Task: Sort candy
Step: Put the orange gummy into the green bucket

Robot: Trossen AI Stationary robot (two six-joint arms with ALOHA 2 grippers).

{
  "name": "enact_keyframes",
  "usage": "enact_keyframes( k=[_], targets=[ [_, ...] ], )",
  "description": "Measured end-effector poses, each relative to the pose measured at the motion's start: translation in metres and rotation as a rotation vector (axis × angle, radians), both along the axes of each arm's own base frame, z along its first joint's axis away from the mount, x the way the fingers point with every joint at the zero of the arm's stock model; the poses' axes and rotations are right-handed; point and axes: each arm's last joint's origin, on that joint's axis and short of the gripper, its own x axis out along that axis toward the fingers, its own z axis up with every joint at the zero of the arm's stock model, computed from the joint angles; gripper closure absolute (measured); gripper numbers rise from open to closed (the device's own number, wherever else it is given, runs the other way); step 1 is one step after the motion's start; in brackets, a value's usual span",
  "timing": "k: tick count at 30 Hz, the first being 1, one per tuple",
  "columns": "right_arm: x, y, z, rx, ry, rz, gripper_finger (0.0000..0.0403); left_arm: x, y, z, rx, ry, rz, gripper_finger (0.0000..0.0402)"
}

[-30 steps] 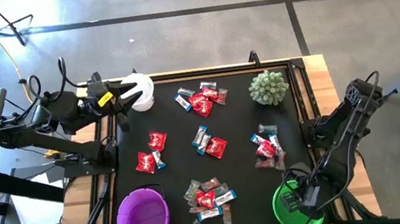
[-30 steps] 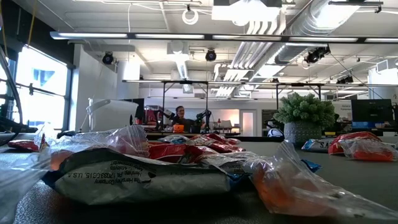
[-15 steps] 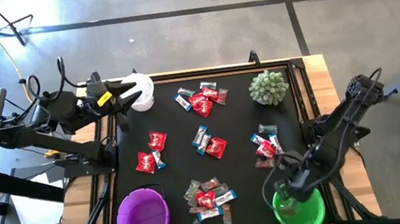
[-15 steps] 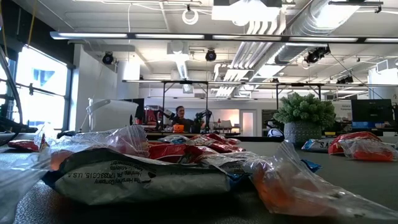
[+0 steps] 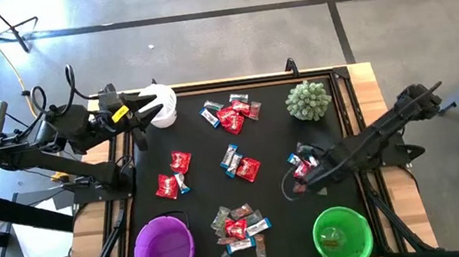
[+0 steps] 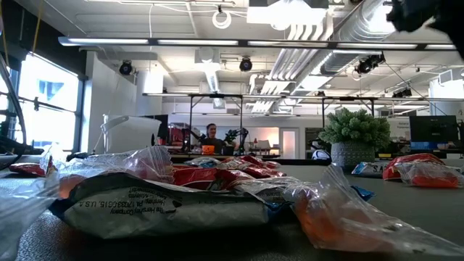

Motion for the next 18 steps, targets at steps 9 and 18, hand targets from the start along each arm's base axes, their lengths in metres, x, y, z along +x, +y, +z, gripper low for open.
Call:
enact_keyframes(
  k=[9,18],
  targets=[
    [0.0,-0.009,-0.057,0.037,-0.018,-0.326,0.027,0.0,0.0,0.0,0.0,0.001,0.0,0.0271],
    [-0.006,-0.006,-0.107,0.12,-0.133,-0.377,0.027,0.0,0.0,0.0,0.001,0.003,0.0,0.0271]
  ],
)
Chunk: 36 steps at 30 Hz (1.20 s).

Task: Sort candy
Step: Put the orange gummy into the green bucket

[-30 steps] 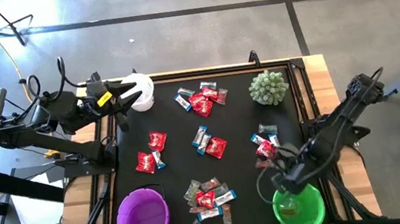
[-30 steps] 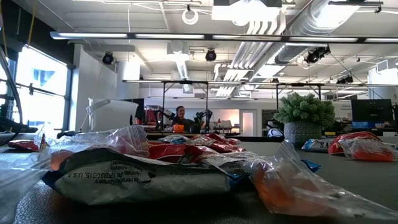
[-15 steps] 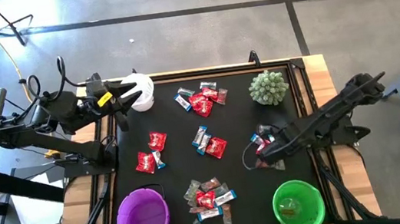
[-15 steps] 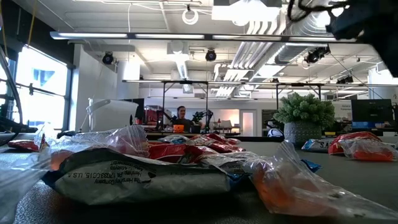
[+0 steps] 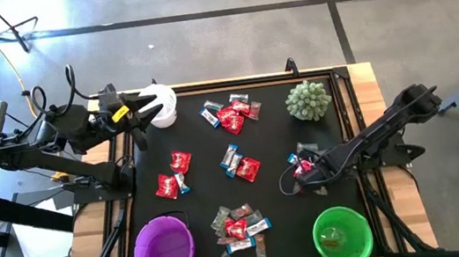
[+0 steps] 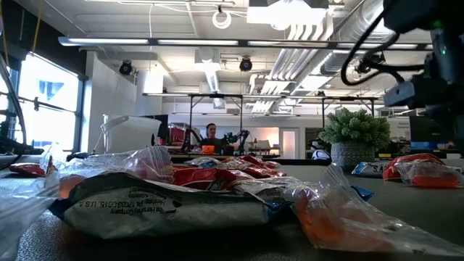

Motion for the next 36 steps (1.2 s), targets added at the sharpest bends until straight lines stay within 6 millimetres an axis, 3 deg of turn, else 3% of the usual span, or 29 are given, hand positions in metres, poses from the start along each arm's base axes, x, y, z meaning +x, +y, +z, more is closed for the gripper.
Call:
enact_keyframes(
  k=[5,12,22,29,36],
  targets=[
    [-0.009,-0.003,-0.014,-0.007,0.018,-0.018,0.027,0.0,0.0,-0.001,0.001,0.007,0.0,0.0271],
    [-0.012,-0.004,-0.017,-0.007,0.023,0.015,0.0277,0.0,0.0,-0.001,0.0,0.006,0.0,0.0271],
    [-0.007,-0.002,-0.014,0.009,-0.013,0.057,0.0393,0.0,0.0,-0.001,0.002,0.007,0.0,0.0271],
    [0.005,0.004,0.011,0.029,-0.075,0.125,0.0388,0.0,0.0,-0.001,0.003,0.012,0.0,0.0271],
    [0.012,0.005,0.061,-0.025,-0.114,0.223,0.0398,0.0,0.0,-0.002,0.013,0.025,-0.001,0.0271]
  ],
)
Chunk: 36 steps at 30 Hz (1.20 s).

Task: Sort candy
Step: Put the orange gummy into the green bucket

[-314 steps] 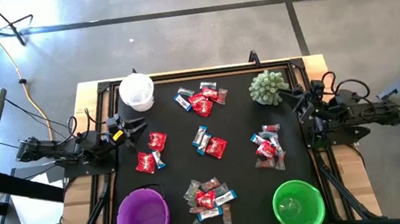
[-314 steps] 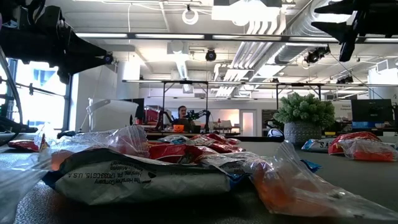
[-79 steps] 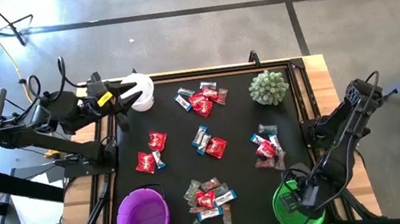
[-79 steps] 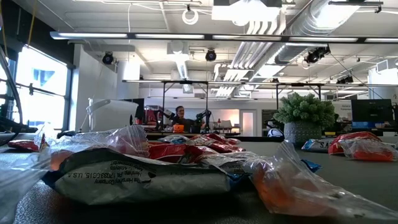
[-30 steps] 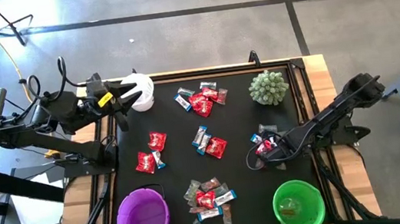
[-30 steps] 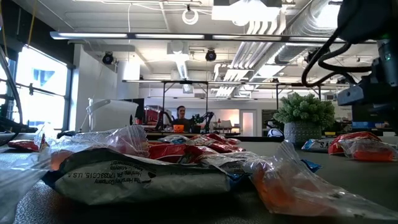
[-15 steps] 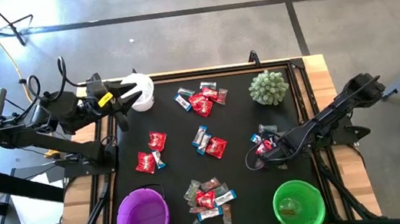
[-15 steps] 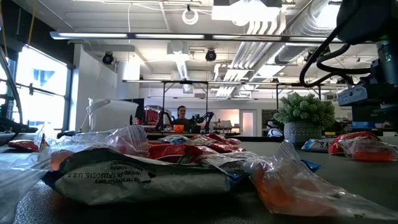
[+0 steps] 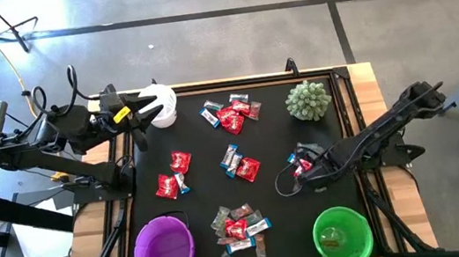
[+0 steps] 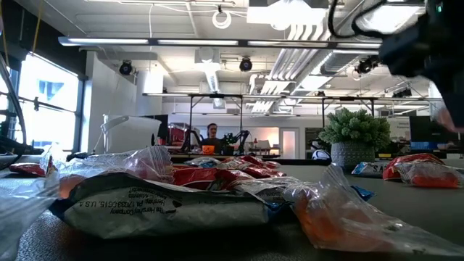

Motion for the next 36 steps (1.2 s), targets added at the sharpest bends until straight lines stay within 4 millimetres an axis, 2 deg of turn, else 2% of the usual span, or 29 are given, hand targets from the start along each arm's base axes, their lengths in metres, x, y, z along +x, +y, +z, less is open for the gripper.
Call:
enact_keyframes(
  k=[5,10,13,16,20,24,30,36],
  targets=[
    [0.005,0.008,0.051,0.018,-0.051,0.065,0.0398,0.0,0.0,0.0,-0.001,0.0,0.0,0.0271],
    [0.006,0.03,0.1,0.126,-0.191,0.138,0.0398,0.0,0.0,0.0,0.0,0.001,0.0,0.0271],
    [0.0,0.046,0.12,0.189,-0.243,0.131,0.0398,0.0,0.0,0.0,0.009,0.007,-0.001,0.0271],
    [-0.012,0.064,0.133,0.255,-0.253,0.099,0.0398,0.0,0.0,0.0,0.014,0.011,-0.003,0.0271],
    [-0.031,0.091,0.134,0.341,-0.215,0.046,0.0398,0.0,0.0,-0.001,0.017,0.024,-0.005,0.0271],
    [-0.045,0.114,0.124,0.34,-0.134,0.027,0.0398,0.0,0.0,-0.002,0.018,0.033,-0.005,0.0271],
    [-0.037,0.132,0.106,0.297,-0.102,0.042,0.0393,0.0,0.0,-0.002,0.039,0.044,-0.008,0.0271],
    [-0.03,0.134,0.101,0.29,-0.107,0.045,0.0333,0.0,0.0,-0.002,0.072,0.062,-0.01,0.0271]
  ],
)
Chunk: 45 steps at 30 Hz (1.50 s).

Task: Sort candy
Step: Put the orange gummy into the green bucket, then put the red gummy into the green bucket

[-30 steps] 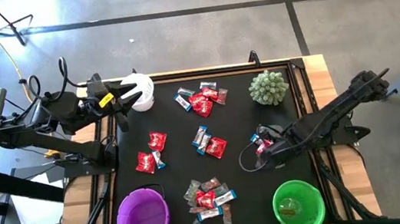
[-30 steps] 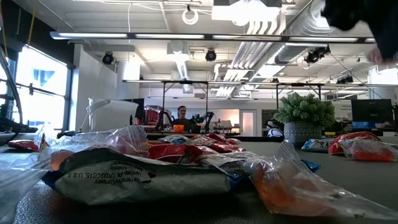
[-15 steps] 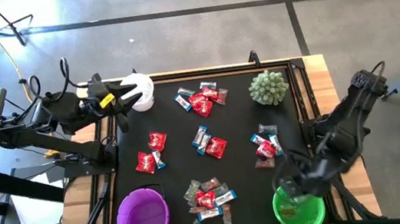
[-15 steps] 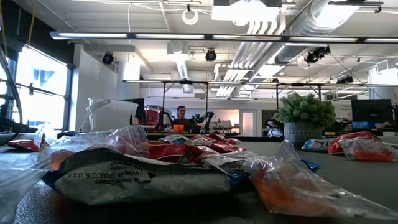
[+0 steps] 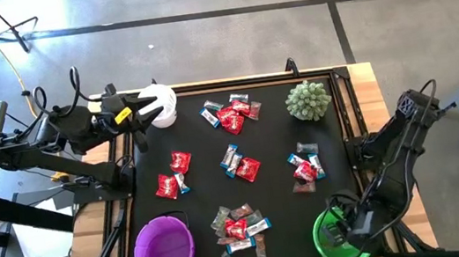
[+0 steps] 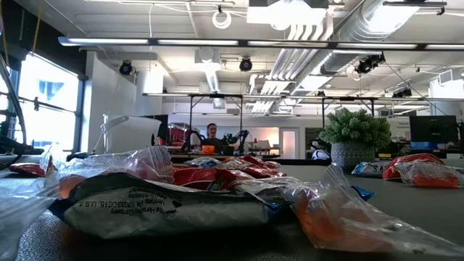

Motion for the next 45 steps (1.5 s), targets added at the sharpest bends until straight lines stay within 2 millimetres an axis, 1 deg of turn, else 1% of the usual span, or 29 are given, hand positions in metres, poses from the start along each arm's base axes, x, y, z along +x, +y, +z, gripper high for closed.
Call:
enact_keyframes(
  k=[3,5,9,11,14,18,20,23,25,27,29,31,33,36,40,45],
  targets=[
    [0.002,-0.003,0.0,-0.003,0.005,-0.009,0.0298,0.0,0.0,0.0,0.009,0.005,0.0,0.0271],
    [0.004,-0.004,0.0,-0.008,0.011,-0.005,0.0282,0.0,0.0,0.0,0.009,0.004,0.0,0.0271],
    [0.01,-0.012,-0.001,-0.051,-0.013,0.072,0.0271,0.0,0.0,0.0,0.009,0.004,0.0,0.0271],
    [0.014,-0.021,-0.003,-0.117,-0.037,0.137,0.0271,0.0,0.0,0.0,0.009,0.004,0.0,0.0271],
    [0.021,-0.041,-0.005,-0.264,-0.049,0.257,0.027,0.0,0.0,0.0,0.003,0.002,0.001,0.0271],
    [0.027,-0.069,-0.007,-0.443,0.0,0.425,0.027,0.0,0.0,0.0,-0.01,-0.006,0.003,0.0271],
    [0.03,-0.08,-0.008,-0.512,0.009,0.527,0.027,0.0,0.0,0.0,-0.01,-0.006,0.003,0.0271],
    [0.036,-0.091,-0.015,-0.577,0.001,0.72,0.027,0.0,0.0,0.0,-0.011,-0.006,0.003,0.0271],
    [0.038,-0.095,-0.025,-0.585,0.005,0.838,0.027,0.0,0.0,0.0,-0.011,-0.004,0.003,0.0271],
    [0.041,-0.099,-0.038,-0.577,0.013,0.888,0.027,0.0,0.0,-0.001,-0.009,0.004,0.003,0.0271],
    [0.042,-0.104,-0.053,-0.556,0.035,0.875,0.027,0.0,0.0,-0.002,-0.009,0.012,0.003,0.0271],
    [0.043,-0.109,-0.07,-0.525,0.06,0.809,0.027,0.0,0.0,-0.003,-0.016,0.022,0.004,0.0271],
    [0.045,-0.113,-0.085,-0.501,0.055,0.756,0.027,-0.001,0.0,-0.004,-0.024,0.025,0.006,0.0271],
    [0.048,-0.117,-0.107,-0.473,0.016,0.724,0.027,-0.001,0.0,-0.005,-0.024,0.034,0.006,0.0271],
    [0.048,-0.119,-0.128,-0.413,-0.038,0.744,0.027,-0.001,0.0,-0.005,-0.024,0.034,0.006,0.0271],
    [0.044,-0.121,-0.145,-0.385,-0.064,0.745,0.027,-0.001,0.0,-0.005,-0.026,0.033,0.007,0.0271]
  ],
)
